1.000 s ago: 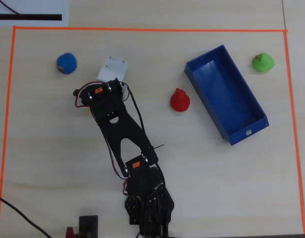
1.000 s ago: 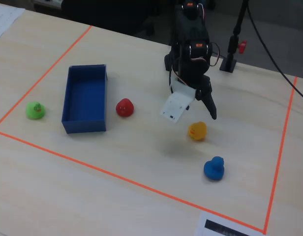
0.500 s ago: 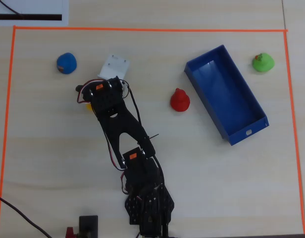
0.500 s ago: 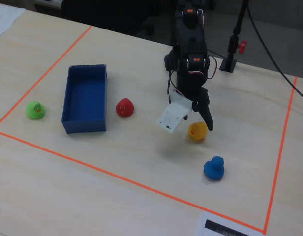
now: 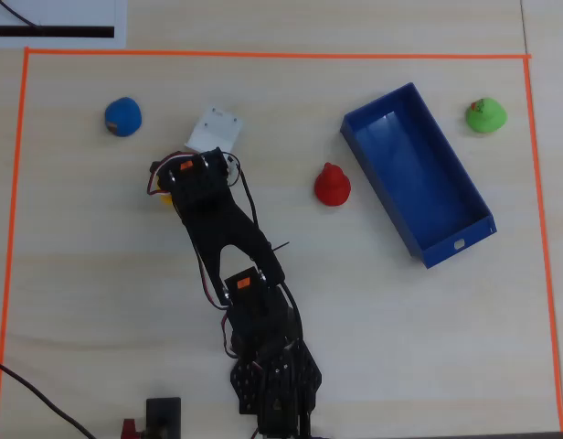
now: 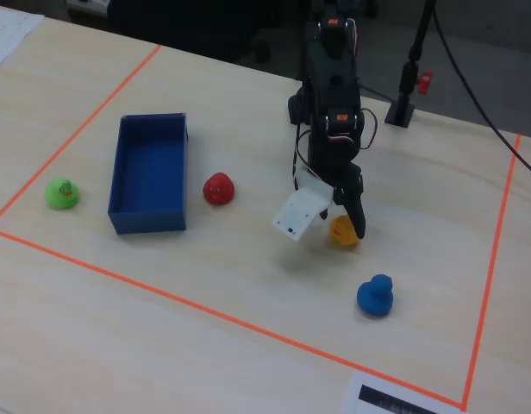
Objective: Grasp yellow duck and put it into box.
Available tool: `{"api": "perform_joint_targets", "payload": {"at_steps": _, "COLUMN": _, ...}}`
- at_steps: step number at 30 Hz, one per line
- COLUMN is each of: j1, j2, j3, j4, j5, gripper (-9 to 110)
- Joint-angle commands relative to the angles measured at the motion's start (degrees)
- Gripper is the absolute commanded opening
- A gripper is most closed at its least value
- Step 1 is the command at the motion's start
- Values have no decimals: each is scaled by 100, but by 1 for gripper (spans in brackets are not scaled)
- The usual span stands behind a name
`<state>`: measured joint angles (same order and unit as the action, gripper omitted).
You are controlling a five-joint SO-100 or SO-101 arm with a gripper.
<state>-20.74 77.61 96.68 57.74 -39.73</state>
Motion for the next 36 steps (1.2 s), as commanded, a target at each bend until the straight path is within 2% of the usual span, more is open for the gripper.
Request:
{"api": "perform_joint_targets", "payload": {"at_steps": 1, "j1": -132, "j2": 9, "j3": -9, "j4": -149, "j5": 149, "gripper": 37}}
{"api": "perform_joint_targets", "payload": {"at_steps": 4, "j1": -176, "j2": -44, "j3": 88, "j4": -290, "j5": 229, "gripper": 28}}
{"api": "perform_joint_targets", "payload": {"at_steps": 5, "j1": -176, "j2": -53, "j3": 132, "j4": -352, "j5": 255, "gripper": 21}}
{"api": "perform_joint_targets", "payload": {"at_steps": 7, "j1": -141, "j2": -53, "j3": 193, "j4": -431, "j5": 281, "gripper": 0}}
{"api": "perform_joint_targets", "payload": {"at_steps": 11, "j1": 62, "j2": 18, "j3": 176, "j4": -325, "j5": 272, "gripper": 0}}
{"api": "perform_joint_targets", "payload": {"at_steps": 15, "j1": 624, "j2": 519, "j3": -457, "j4": 562, "j5": 35, "gripper": 0}}
{"api": "perform_joint_targets", "payload": {"at_steps": 20, "j1": 2725, "j2": 1081, "j3": -2716, "j4": 1942, "j5": -1354, "gripper": 0}}
{"api": "perform_joint_targets", "payload": {"at_steps": 23, "j1": 4342, "j2": 1055, "j3": -3586, "j4": 1591, "j5": -2637, "gripper": 0}}
{"api": "perform_joint_targets", "payload": {"at_steps": 27, "j1": 5941, "j2": 703, "j3": -3683, "j4": 642, "j5": -3946, "gripper": 0}}
{"api": "perform_joint_targets", "payload": {"at_steps": 32, "j1": 6943, "j2": 272, "j3": -3287, "j4": -431, "j5": -4755, "gripper": 0}}
{"api": "perform_joint_targets", "payload": {"at_steps": 36, "j1": 7260, "j2": 246, "j3": -3357, "j4": -70, "j5": -4939, "gripper": 0}}
